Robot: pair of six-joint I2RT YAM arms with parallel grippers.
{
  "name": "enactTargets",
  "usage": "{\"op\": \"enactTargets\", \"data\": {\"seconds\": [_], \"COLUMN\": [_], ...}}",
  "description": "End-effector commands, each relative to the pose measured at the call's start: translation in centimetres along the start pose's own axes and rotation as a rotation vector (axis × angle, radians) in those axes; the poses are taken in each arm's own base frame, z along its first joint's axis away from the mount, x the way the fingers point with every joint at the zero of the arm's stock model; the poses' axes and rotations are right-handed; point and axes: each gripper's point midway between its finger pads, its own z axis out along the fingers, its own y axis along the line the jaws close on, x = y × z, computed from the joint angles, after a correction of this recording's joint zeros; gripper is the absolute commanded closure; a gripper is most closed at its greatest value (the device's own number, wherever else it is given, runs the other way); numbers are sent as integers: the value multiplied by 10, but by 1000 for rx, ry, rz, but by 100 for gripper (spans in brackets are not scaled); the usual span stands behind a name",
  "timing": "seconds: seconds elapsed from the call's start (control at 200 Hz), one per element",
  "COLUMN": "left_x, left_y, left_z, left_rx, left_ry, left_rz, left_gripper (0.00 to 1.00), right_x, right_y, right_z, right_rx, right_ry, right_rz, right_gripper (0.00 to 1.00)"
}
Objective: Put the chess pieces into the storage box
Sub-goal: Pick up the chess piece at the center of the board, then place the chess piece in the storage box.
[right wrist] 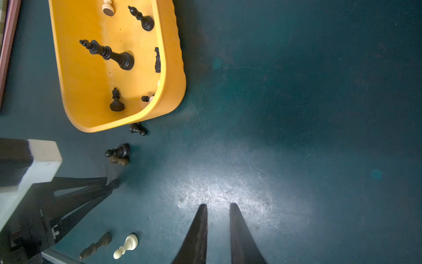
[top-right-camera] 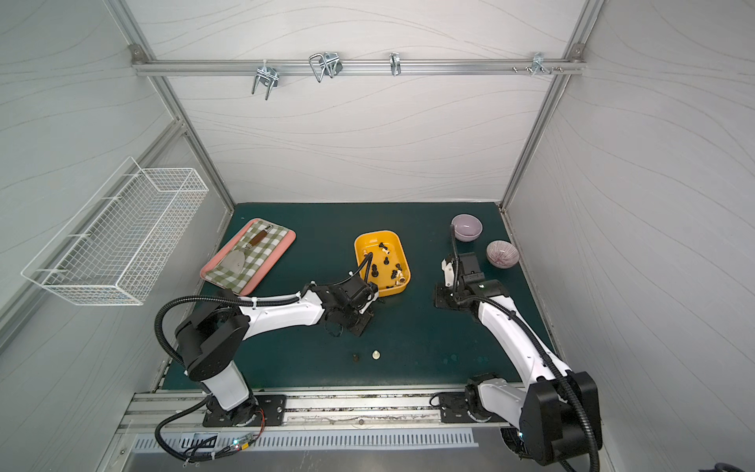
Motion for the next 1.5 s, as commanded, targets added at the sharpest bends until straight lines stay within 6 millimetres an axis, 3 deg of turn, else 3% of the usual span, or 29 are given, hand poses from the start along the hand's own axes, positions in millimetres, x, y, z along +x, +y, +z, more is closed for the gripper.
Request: {"op": "enactTargets", "data": {"seconds": [0.0,0.455,0.785,1.03,1.21,1.495], "left_x": [-1,1,-34,-79,-128,-194], "left_y": [-2,-2,-22,-24,2,45], "left_z": [1,0,-36,-71,-85,-68], "left_rx": [-9,-13,47,50,19,-38], "left_ry": [1,9,-93,-211,-295,-318], "left_rz": [18,38,79,94,67,38], "left_gripper": [81,91,91,90,90,89], "right_x": [3,4,4,3,3,2], "right_y": [-3,-3,-2,-1,6,8], "right_z": [-2,-3,-6,-8,-11,-17], "right_rx": [10,9,8,-1,-30,-38], "right_ry": [3,4,-3,-7,-4,-9], "right_rz": [4,4,1,3,5,5], "right_gripper": [79,79,79,79,80,79]}}
